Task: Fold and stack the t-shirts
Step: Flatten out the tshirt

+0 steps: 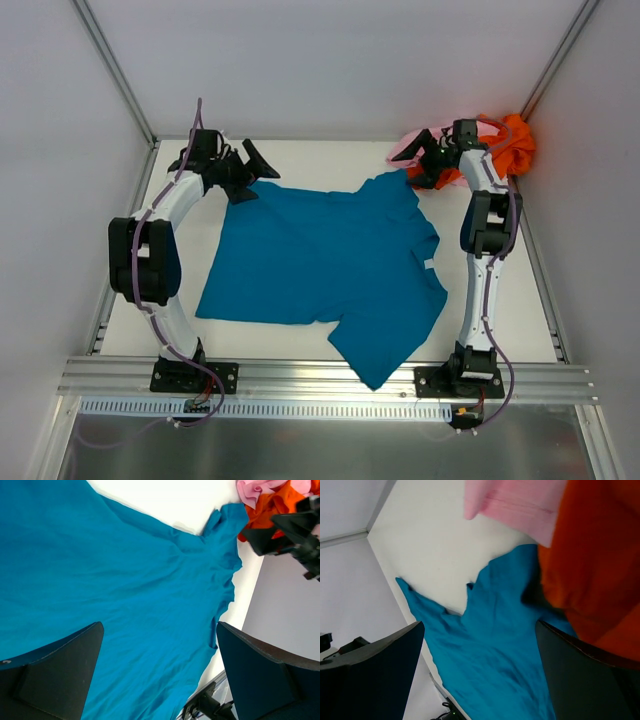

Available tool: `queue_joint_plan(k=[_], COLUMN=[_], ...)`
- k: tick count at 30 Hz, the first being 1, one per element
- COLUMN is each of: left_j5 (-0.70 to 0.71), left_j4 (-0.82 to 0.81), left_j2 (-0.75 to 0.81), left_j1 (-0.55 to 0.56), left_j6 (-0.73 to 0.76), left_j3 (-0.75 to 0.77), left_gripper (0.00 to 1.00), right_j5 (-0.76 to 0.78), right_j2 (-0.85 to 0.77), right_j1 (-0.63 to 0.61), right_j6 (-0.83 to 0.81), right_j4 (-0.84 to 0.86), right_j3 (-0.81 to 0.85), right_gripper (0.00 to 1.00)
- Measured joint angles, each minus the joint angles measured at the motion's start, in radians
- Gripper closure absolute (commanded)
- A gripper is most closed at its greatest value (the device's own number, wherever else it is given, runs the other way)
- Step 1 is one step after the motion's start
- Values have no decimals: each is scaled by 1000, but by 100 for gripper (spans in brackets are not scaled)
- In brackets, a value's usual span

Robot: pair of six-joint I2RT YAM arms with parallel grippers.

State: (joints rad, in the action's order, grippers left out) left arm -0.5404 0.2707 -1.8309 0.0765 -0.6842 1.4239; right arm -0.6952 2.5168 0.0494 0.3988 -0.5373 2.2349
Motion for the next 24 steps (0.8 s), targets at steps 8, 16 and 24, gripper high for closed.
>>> queue_joint_plan(k=[8, 16, 24], left_j5=[-2, -5, -8], left_j4=[10, 22, 25], left_j2=[21, 21, 19], left_j1=[0, 0, 0], left_j6=[13, 16, 16], left_j3=[0, 1, 17], left_gripper=[1, 2, 1], right_j5=[5, 7, 7], right_j2=[50, 50, 54], right_j1=[17, 39, 65], right_j6=[6, 8, 24], right_j4=[3, 9, 22], right_j3=[4, 5, 13], right_gripper=[2, 2, 2])
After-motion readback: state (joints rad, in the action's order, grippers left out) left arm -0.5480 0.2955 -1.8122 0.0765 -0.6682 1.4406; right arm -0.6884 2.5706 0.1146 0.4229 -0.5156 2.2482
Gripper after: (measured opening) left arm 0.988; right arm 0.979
